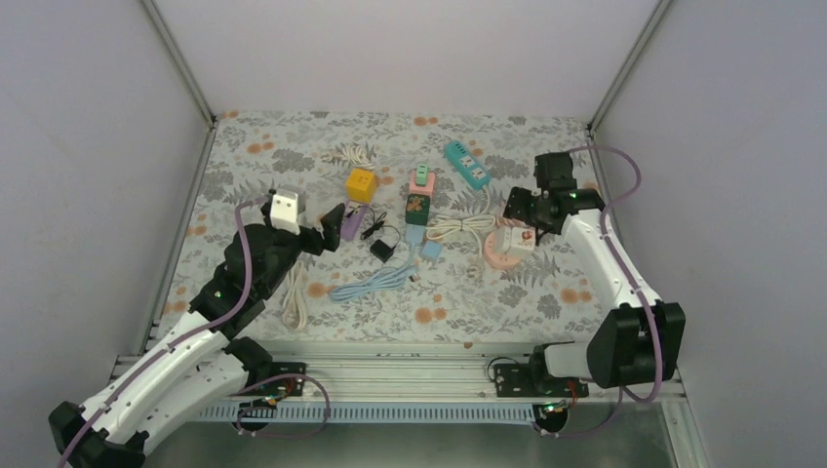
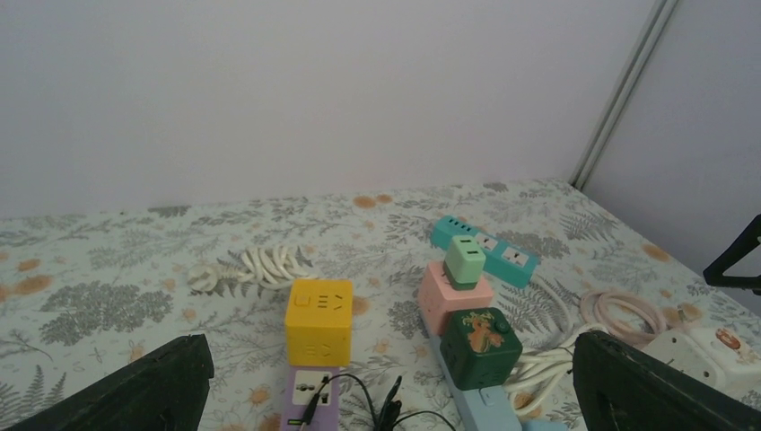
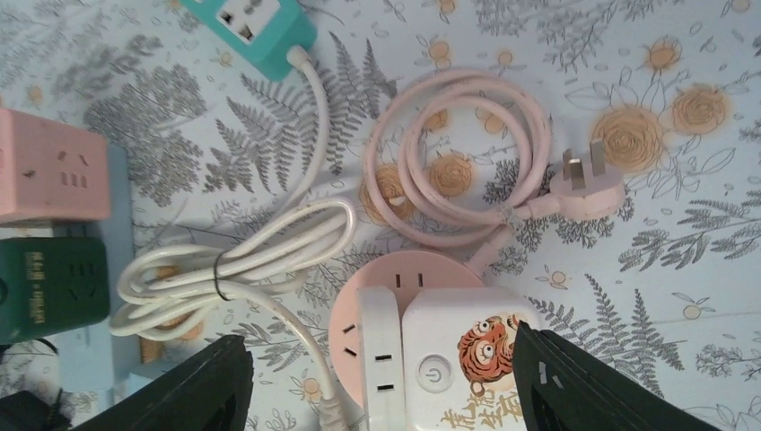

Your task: Insert the plug

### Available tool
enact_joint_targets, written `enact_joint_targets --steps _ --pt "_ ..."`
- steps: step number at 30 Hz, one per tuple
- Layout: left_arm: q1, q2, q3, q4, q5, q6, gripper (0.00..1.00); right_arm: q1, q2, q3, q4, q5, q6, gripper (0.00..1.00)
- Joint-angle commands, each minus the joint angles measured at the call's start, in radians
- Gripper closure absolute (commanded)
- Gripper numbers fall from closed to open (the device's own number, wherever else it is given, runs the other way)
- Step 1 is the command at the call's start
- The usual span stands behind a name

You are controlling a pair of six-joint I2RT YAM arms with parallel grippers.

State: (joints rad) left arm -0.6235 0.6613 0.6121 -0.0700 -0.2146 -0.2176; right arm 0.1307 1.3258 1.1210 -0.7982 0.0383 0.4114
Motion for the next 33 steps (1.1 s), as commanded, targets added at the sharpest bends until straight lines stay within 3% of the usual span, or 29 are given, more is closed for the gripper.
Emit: enact_joint_targets --steps 1,14,23,27,33 --pt "0.005 0.013 0.035 -0.013 -0.004 0.002 0.00 0.007 0.026 -0.052 0.016 0.007 -0.013 0.26" --pt "0.005 0.098 0.071 -0.029 -0.010 -0.078 0.00 0.106 0.000 -0.060 0.080 -0.021 0.035 0.36" --pt "0.022 0.139 0.087 -0.043 0.009 -0.153 0.00 0.348 0.054 -0.087 0.207 -0.048 0.112 0.37" --pt "0.032 0.143 0.080 -0.027 0.040 -0.177 0.00 0.438 0.144 -0.121 0.312 -0.048 0.197 0.37" --pt "0.033 0.136 0.079 -0.044 0.023 -0.211 0.00 0.475 0.239 -0.184 0.478 -0.026 0.391 0.34"
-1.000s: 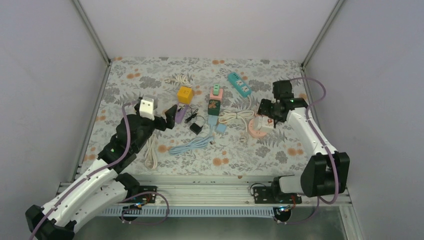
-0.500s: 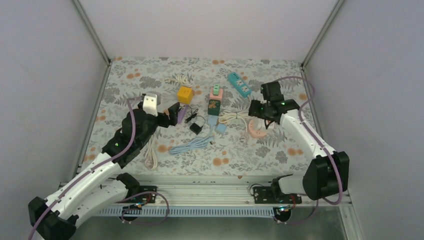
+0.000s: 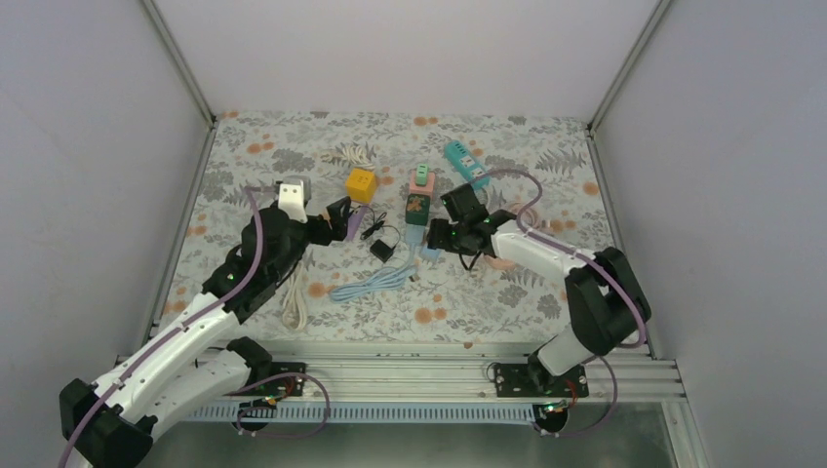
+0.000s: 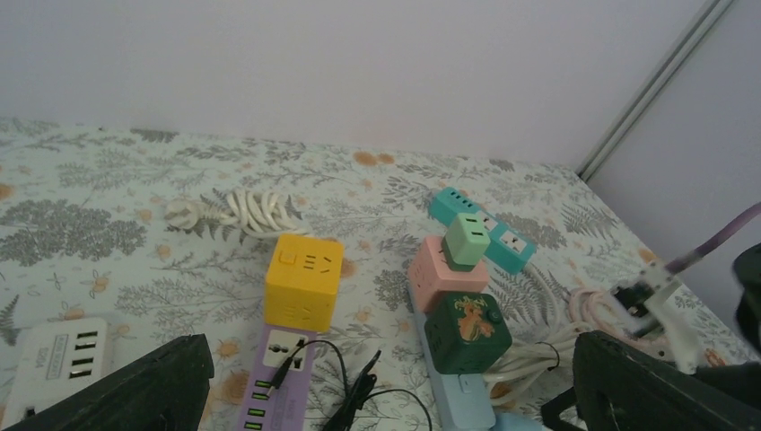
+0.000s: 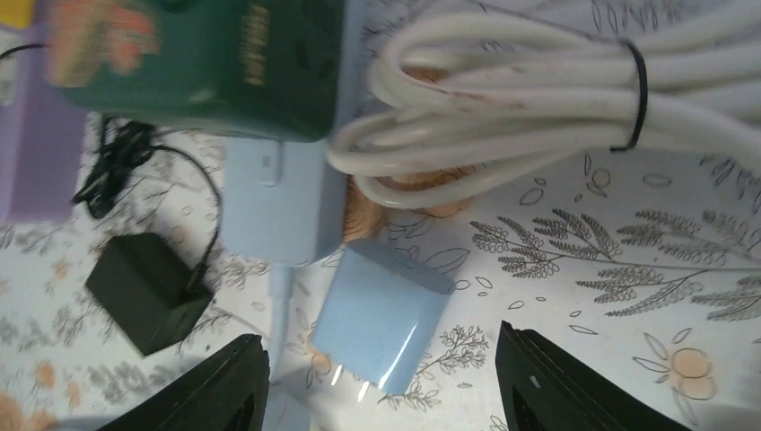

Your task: Insert the plug

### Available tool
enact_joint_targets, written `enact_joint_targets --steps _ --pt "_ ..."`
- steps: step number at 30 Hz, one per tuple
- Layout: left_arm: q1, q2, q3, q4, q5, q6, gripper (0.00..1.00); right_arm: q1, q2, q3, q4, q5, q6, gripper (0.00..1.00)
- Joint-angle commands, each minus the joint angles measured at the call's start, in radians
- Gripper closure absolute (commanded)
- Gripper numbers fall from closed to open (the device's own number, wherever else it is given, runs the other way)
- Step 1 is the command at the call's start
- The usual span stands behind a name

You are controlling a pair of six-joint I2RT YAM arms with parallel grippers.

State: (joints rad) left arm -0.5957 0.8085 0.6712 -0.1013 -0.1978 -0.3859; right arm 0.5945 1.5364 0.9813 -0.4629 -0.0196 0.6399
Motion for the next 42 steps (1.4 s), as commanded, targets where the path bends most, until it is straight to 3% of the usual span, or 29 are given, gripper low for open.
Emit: enact_joint_targets --steps 1,7,15,22,28,34,42 --pt "0.005 -0.015 0.016 -0.014 0.005 -0.050 0.00 0.016 0.041 -0.049 0.159 0.041 0.174 0.34" --pt "0.005 -0.028 0.008 -0.024 -0.006 -0.053 0.00 0.043 0.182 0.027 0.141 0.008 0.126 0.34" --pt "0.007 -0.020 0.013 -0.024 -0.001 -0.044 0.00 0.103 0.261 0.068 0.071 0.124 0.144 0.33" --pt "0.007 -0.020 0.012 -0.022 0.004 -0.044 0.00 0.111 0.251 0.063 0.001 0.177 0.141 0.36" --pt "0.007 -0.018 0.015 -0.022 0.012 -0.042 0.00 0.111 0.274 0.067 -0.004 0.170 0.127 0.29" --pt "0.007 -0.030 0.015 -0.033 0.012 -0.044 0.00 0.113 0.274 0.066 0.019 0.130 0.108 0.39" --pt "0.007 -0.029 0.016 -0.030 0.012 -0.046 0.00 0.140 0.332 0.100 -0.052 0.188 0.087 0.34"
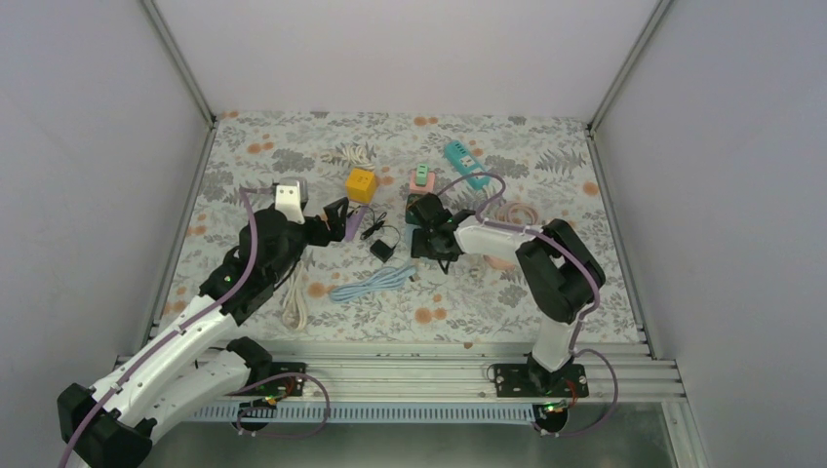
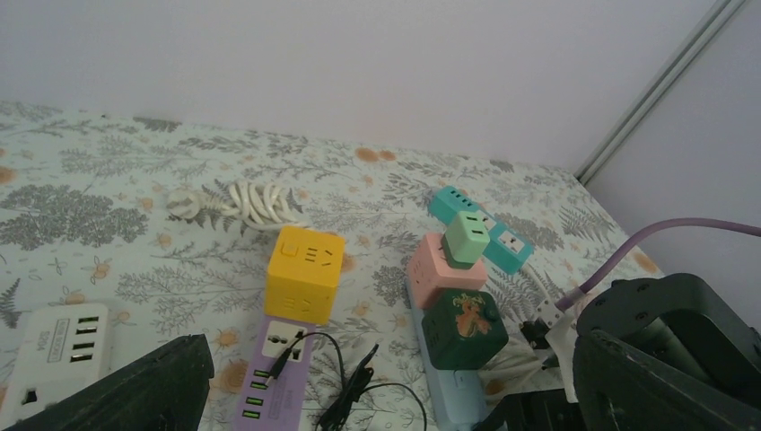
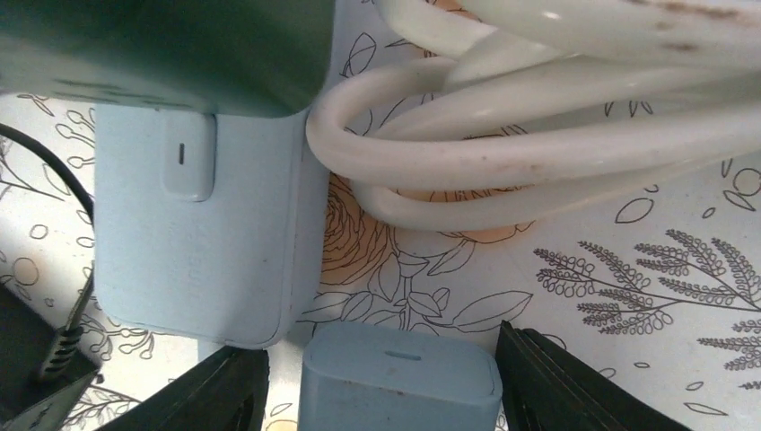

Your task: Insert the plug

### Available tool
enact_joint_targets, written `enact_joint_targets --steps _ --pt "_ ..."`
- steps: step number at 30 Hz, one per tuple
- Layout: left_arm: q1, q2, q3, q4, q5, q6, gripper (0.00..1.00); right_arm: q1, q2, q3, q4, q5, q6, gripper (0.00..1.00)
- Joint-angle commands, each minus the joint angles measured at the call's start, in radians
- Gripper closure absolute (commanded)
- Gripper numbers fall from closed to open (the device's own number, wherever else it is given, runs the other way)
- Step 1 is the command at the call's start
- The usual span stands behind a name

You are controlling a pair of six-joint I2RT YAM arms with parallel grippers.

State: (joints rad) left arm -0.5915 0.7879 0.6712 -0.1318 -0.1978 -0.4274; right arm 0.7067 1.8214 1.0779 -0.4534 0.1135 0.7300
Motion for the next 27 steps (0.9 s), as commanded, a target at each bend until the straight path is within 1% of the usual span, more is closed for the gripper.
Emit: enact_joint_targets --steps 1,2,5,7,8,9,12,15,19,23,27 --pt "0.002 -0.008 0.016 0.000 0.013 -0.002 0.00 0.032 0.044 -0.001 -0.071 0.067 0.000 0.36" --pt "0.002 -0.007 0.018 -0.001 0.012 -0.002 0.00 0.035 0.039 -0.006 -0.078 0.074 0.002 0.37" --pt "0.002 -0.004 0.021 -0.005 0.014 -0.001 0.00 0.040 0.009 -0.035 -0.079 0.069 0.003 0.47" --pt "0.002 0.000 0.022 -0.003 0.017 0.000 0.00 0.042 -0.011 -0.051 -0.063 0.061 -0.002 0.58" --pt "0.002 0.002 0.023 -0.002 0.018 -0.002 0.00 0.042 -0.021 -0.059 -0.049 0.060 -0.007 0.61" --pt "0.002 0.005 0.023 0.000 0.019 -0.002 0.00 0.041 -0.031 -0.062 -0.035 0.067 -0.016 0.62" --pt "0.002 0.017 0.034 -0.003 0.032 -0.003 0.00 0.042 -0.077 -0.056 0.001 0.117 -0.062 0.62" --pt "0.002 0.028 0.054 -0.018 0.061 0.007 0.00 0.040 -0.166 -0.049 0.041 0.148 -0.141 0.60" --pt "0.005 0.051 0.063 -0.021 0.131 0.014 0.00 0.040 -0.268 -0.022 0.062 0.119 -0.261 0.59" --pt "0.021 0.089 0.095 -0.035 0.268 0.002 0.00 0.040 -0.356 -0.013 0.090 0.044 -0.375 0.59" --pt "0.071 0.174 0.188 -0.093 0.528 0.017 0.00 0.040 -0.453 -0.007 0.168 -0.105 -0.440 0.60"
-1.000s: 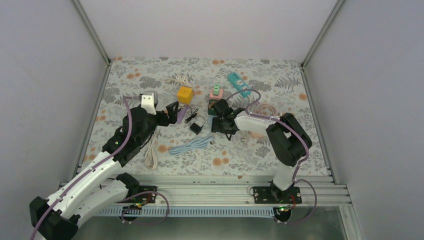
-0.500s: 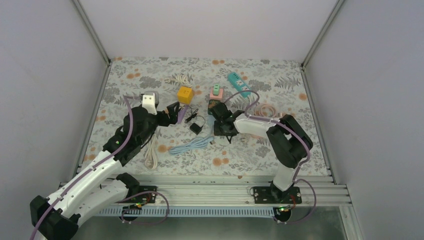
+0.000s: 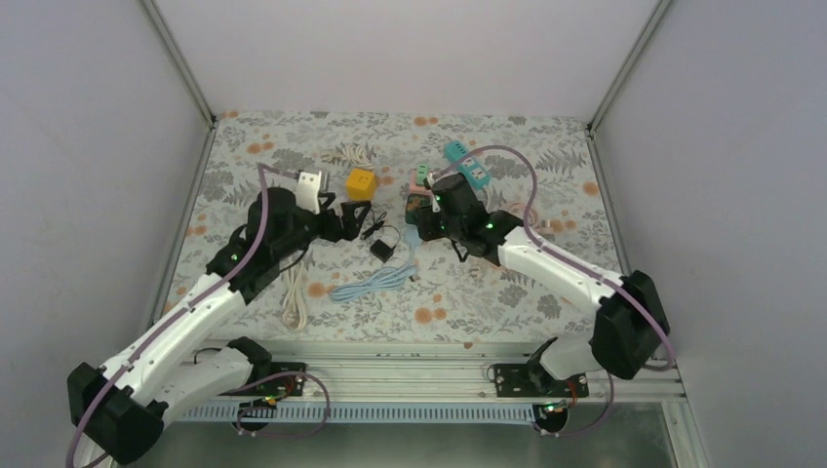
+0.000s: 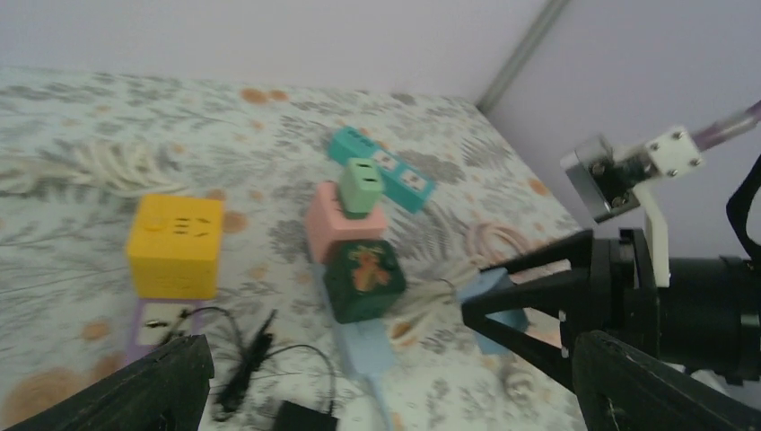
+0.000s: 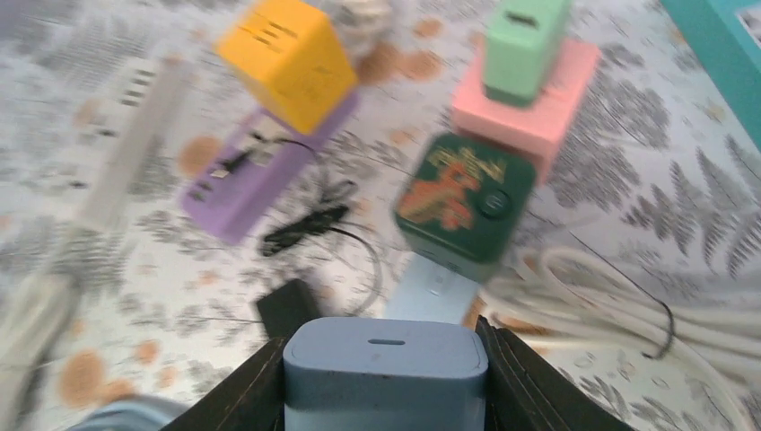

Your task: Insert the plug

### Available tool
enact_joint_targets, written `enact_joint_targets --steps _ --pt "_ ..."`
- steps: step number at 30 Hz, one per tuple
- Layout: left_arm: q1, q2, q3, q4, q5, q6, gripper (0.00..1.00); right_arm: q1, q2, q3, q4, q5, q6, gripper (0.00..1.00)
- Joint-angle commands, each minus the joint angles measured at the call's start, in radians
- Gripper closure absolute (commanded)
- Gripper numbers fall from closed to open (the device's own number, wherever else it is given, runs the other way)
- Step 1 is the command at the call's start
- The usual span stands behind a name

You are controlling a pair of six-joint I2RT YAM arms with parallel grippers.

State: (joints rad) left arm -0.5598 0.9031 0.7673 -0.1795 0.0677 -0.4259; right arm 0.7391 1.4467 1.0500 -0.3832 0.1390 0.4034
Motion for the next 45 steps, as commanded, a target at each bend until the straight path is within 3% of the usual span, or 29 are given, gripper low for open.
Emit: enact_joint_targets --steps 1,8,13,17,22,28,38,45 --pt "0.056 0.074 0.111 -0.060 0.315 0.015 0.00 0.008 -0.093 0.036 0.114 -0.179 -0.118 0.60" --pt "0.149 0.139 0.152 -0.009 0.665 -0.099 0.01 0.026 -0.167 0.056 0.204 -0.409 -0.214 0.59" --pt "0.173 0.171 0.173 -0.003 0.785 -0.168 0.07 0.076 -0.136 0.076 0.165 -0.403 -0.331 0.60" --pt "0.181 0.162 0.166 -0.013 0.803 -0.186 0.09 0.118 -0.089 0.104 0.118 -0.336 -0.399 0.60" --pt "0.179 0.203 0.146 -0.050 0.887 -0.165 0.25 0.164 -0.065 0.135 0.118 -0.319 -0.450 0.60" --pt "0.181 0.236 0.150 -0.128 0.845 -0.122 0.34 0.192 -0.073 0.120 0.146 -0.298 -0.501 0.59" --pt "0.186 0.224 0.180 -0.226 0.725 -0.066 0.30 0.204 -0.079 0.106 0.163 -0.228 -0.564 0.60" --pt "0.183 0.249 0.163 -0.171 0.863 -0.065 0.33 0.210 -0.096 0.077 0.225 -0.260 -0.575 0.60"
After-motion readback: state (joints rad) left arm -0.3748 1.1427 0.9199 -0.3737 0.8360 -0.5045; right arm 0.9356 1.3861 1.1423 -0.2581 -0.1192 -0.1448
